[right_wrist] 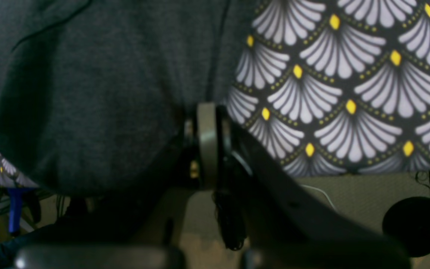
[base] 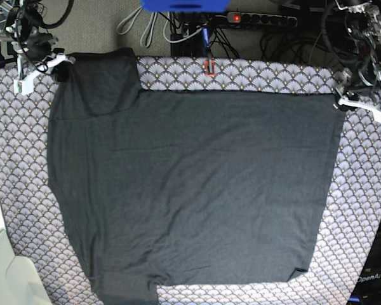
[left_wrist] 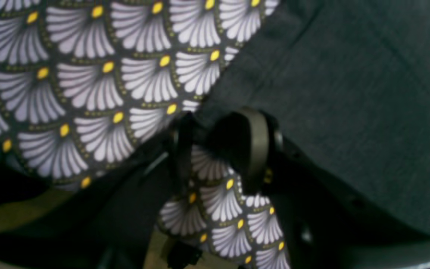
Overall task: Fold the T-shirt properly
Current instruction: 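Grasp the shoulder corners with the right and left grippers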
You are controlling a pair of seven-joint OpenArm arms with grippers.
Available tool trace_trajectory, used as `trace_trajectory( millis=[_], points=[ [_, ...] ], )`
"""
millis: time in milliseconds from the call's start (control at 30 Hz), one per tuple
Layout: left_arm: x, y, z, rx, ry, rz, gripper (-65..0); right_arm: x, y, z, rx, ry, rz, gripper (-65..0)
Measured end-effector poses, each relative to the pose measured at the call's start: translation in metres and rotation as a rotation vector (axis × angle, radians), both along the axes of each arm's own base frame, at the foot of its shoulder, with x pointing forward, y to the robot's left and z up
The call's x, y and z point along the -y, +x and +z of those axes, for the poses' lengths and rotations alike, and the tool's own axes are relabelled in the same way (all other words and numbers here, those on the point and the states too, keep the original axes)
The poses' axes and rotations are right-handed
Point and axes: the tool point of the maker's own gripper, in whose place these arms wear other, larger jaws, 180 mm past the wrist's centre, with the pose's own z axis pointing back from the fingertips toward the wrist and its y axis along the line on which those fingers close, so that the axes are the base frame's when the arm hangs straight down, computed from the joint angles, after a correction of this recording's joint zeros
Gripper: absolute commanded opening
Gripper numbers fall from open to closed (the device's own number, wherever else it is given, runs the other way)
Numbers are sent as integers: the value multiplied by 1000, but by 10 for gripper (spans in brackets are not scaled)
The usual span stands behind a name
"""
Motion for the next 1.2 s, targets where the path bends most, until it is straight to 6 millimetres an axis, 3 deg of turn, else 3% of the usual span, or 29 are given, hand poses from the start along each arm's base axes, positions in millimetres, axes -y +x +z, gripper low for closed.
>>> trace_trajectory(
  millis=[200,500,667,867,933,1033,1200],
  points=[
    [-11,5,0,-38,94,-14,-442,0,0,0,0,0,0,-650],
    [-6,4,-4,-37,97,-11,-442,0,0,0,1,0,0,-650],
    [1,7,-5,-19,85,-5,-443,0,0,0,0,0,0,-650],
    [17,14,-7,14,65,-125,-448,0,0,0,0,1,0,-650],
    [16,16,-11,24,51,-126,-478,0,0,0,0,1,1,-650],
    [12,17,-15,36,45,-110,-648,0,0,0,0,0,1,-650],
    [11,17,-15,39,37,-106,-648,0,0,0,0,0,1,-650]
  ],
)
